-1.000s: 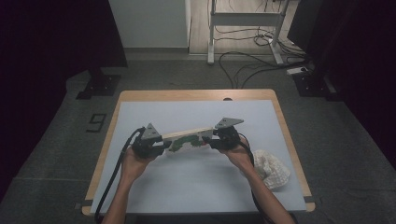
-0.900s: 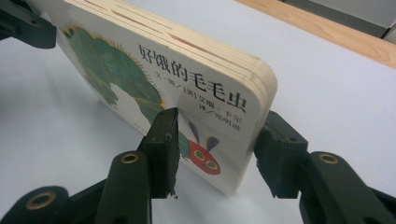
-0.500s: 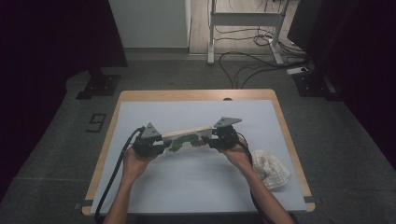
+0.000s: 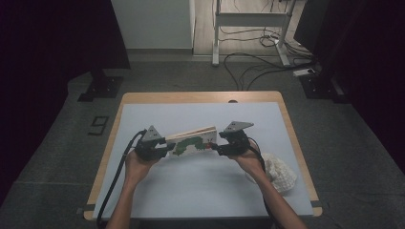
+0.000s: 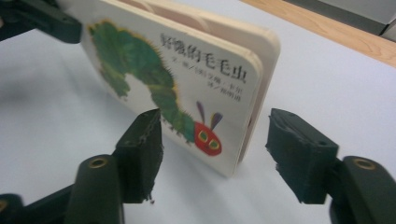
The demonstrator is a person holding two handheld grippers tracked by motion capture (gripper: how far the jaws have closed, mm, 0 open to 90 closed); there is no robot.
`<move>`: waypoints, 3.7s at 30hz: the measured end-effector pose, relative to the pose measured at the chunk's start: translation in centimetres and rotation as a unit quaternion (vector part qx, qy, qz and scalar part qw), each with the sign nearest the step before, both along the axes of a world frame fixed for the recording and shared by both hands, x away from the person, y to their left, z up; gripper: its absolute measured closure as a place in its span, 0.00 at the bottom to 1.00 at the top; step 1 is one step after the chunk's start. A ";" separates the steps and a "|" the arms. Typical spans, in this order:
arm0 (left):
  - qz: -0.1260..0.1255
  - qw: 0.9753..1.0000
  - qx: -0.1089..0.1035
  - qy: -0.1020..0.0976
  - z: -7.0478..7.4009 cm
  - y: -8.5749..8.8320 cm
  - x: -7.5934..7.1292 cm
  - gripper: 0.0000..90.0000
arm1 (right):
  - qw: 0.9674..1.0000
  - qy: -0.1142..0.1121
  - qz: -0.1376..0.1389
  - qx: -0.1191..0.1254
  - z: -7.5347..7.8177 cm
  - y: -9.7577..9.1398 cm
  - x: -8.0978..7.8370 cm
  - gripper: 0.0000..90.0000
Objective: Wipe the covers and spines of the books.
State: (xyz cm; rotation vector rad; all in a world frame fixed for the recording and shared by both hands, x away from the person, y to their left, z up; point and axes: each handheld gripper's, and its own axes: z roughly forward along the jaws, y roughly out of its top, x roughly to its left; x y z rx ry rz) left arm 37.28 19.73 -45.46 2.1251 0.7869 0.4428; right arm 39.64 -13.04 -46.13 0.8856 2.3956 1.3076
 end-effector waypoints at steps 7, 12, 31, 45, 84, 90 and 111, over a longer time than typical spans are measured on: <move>-0.006 1.000 -0.010 -0.015 0.2 0.0 -0.1 0.66 | 1.000 0.003 0.004 -0.007 0.7 -1.4 -1.3 0.31; -0.006 1.000 -0.012 -0.014 0.2 0.1 -0.1 0.66 | 1.000 0.007 0.002 -0.018 1.0 -2.3 -2.1 0.29; -0.007 1.000 -0.021 -0.009 0.1 0.2 0.1 0.67 | 0.998 0.021 -0.021 -0.057 1.8 -8.3 -5.2 0.29; -0.007 1.000 -0.024 -0.006 0.1 0.2 0.2 0.67 | 0.988 0.045 -0.115 -0.092 0.0 -14.2 -6.8 0.22; -0.006 1.000 -0.029 0.001 0.2 0.3 0.3 0.68 | 0.983 0.066 -0.147 -0.085 -1.9 -15.8 -7.5 0.67; -0.009 1.000 -0.028 0.000 0.2 0.3 0.4 0.68 | 0.987 0.057 -0.135 -0.071 -0.5 -15.4 -7.5 0.67; -0.013 0.999 -0.029 0.002 0.2 0.4 0.5 0.68 | 0.995 0.037 -0.085 -0.039 2.3 -12.2 -6.8 0.67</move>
